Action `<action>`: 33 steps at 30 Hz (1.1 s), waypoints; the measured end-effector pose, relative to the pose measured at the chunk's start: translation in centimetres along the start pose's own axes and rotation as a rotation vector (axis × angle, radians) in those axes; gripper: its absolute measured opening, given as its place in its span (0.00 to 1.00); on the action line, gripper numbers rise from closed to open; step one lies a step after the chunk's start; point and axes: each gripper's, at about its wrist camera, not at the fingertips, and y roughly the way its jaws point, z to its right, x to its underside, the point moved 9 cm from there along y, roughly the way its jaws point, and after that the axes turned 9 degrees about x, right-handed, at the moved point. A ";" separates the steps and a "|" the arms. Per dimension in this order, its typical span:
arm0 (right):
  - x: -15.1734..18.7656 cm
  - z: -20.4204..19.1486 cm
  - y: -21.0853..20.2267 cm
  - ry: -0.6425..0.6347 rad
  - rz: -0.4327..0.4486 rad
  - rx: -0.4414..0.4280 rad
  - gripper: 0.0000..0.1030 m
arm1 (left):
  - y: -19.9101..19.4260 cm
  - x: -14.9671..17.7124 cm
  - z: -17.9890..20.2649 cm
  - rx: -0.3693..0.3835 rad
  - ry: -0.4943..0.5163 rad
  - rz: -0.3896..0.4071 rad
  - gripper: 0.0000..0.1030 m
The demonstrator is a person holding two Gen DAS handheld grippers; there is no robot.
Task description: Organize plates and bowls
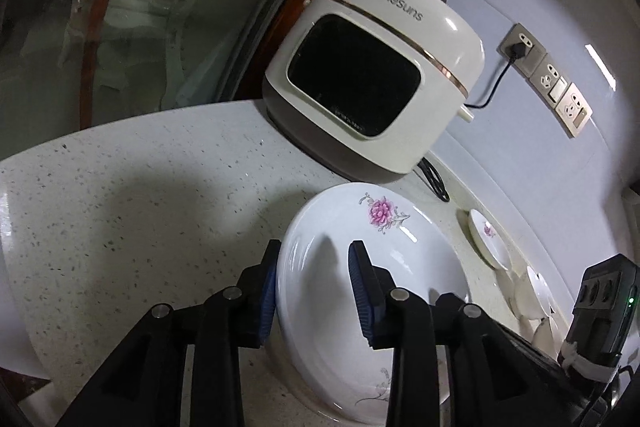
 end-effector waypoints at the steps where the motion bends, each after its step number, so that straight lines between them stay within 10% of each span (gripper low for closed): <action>1: 0.1 0.0 -0.2 0.003 0.004 -0.005 0.17 | 0.0 0.1 0.0 0.003 0.002 -0.002 0.33; 21: 0.9 -0.3 0.1 -0.073 -0.039 0.065 0.23 | -0.3 0.1 0.9 0.029 0.025 0.020 0.59; 26: 0.6 -0.8 -0.4 -0.087 -0.007 0.063 0.77 | -0.3 0.1 1.0 0.045 0.023 0.020 0.63; 33: -0.9 3.5 -2.1 0.089 0.082 0.132 0.78 | -1.2 -0.2 0.5 0.062 -0.010 0.069 0.66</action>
